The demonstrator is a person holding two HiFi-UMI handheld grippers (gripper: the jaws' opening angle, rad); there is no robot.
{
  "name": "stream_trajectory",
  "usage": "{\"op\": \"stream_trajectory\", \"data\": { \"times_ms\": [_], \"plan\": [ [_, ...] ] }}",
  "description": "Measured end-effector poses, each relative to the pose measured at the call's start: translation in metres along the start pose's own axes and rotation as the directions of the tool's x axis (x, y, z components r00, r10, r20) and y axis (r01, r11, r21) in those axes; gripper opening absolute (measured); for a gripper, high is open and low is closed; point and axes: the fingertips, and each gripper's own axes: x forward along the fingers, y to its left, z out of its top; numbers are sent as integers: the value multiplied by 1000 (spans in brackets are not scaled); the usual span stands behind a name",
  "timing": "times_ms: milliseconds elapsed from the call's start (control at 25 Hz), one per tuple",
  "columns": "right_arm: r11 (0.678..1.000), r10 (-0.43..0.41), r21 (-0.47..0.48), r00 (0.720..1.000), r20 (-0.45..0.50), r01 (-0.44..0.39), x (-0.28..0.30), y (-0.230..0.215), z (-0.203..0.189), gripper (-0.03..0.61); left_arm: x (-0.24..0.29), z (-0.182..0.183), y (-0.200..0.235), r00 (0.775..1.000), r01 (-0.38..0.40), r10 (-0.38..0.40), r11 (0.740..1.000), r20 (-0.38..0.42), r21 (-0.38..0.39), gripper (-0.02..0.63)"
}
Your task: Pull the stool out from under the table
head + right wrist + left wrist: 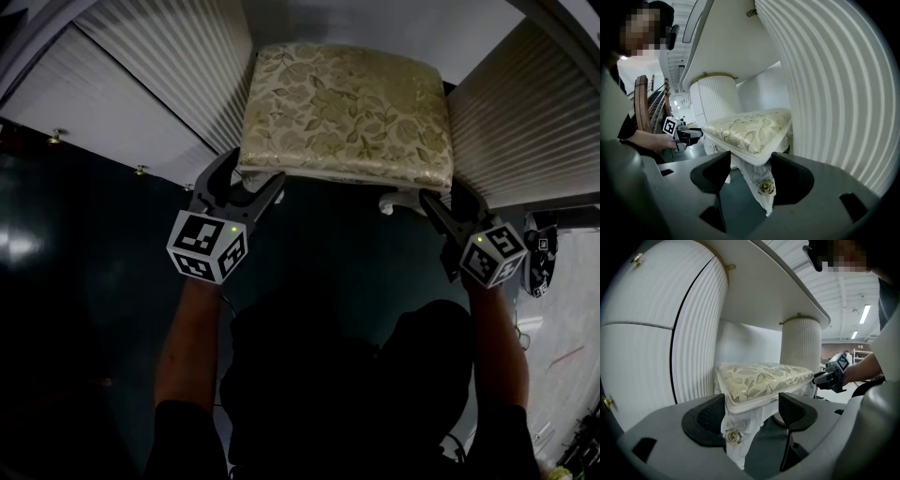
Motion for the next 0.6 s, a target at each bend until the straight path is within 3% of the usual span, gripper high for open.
{"op": "stream_trajectory", "data": {
  "times_ms": [600],
  "plan": [
    [996, 84, -27, 984, -160, -89, -3, 2, 2, 235, -6, 5, -1, 995, 32, -36, 998, -92, -46, 350]
  ]
}}
